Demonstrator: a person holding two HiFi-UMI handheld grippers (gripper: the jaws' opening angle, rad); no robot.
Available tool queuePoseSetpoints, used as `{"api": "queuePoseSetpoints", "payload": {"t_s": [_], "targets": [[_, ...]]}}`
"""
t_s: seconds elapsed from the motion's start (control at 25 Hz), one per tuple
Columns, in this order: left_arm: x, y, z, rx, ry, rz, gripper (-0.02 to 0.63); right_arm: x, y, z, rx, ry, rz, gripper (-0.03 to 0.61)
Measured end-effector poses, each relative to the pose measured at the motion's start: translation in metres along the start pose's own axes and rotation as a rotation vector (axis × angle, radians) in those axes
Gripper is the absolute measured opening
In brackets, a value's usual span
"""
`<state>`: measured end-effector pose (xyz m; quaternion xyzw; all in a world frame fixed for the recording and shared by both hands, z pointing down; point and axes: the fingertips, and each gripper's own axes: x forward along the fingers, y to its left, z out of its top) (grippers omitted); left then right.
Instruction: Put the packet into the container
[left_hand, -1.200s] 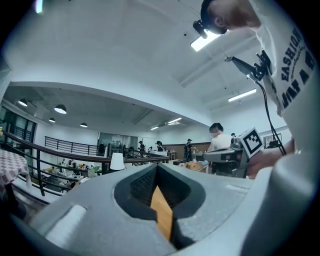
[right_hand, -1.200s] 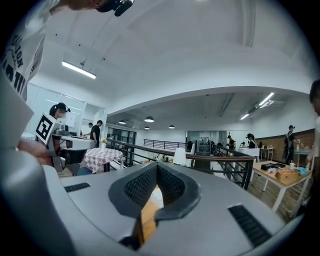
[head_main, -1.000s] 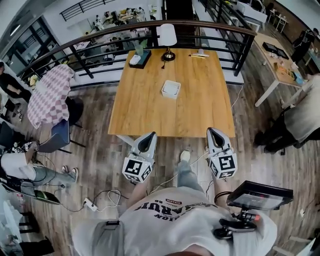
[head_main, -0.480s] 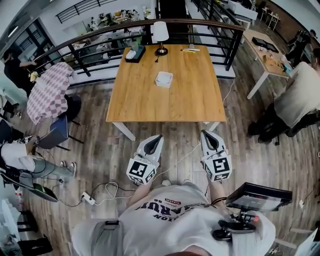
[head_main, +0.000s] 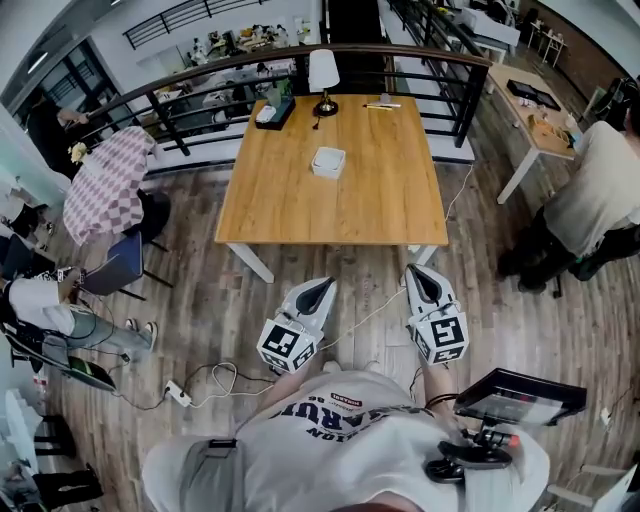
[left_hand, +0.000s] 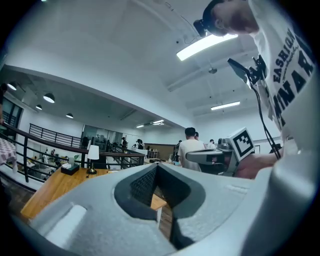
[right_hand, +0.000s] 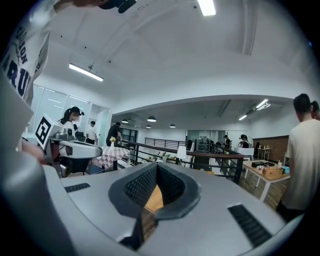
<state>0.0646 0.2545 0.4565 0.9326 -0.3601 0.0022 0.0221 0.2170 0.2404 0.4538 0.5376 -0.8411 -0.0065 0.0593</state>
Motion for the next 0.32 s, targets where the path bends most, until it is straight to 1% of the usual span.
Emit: {"api": "queuePoseSetpoints", "payload": {"t_s": [0.16,0.32], "targets": [[0.0,0.002,-0.015,-0.011,0.019,-0.016,-0.002,-0.002,-0.011,-0.014,0.0,0.007,-0.02,0.008],[0.015,0.015,-0.01,-0.007,0.022,-0.021,-0.002,0.009,-0.031,-0.012,-0.011,0.007,-0.028,0.008]]}}
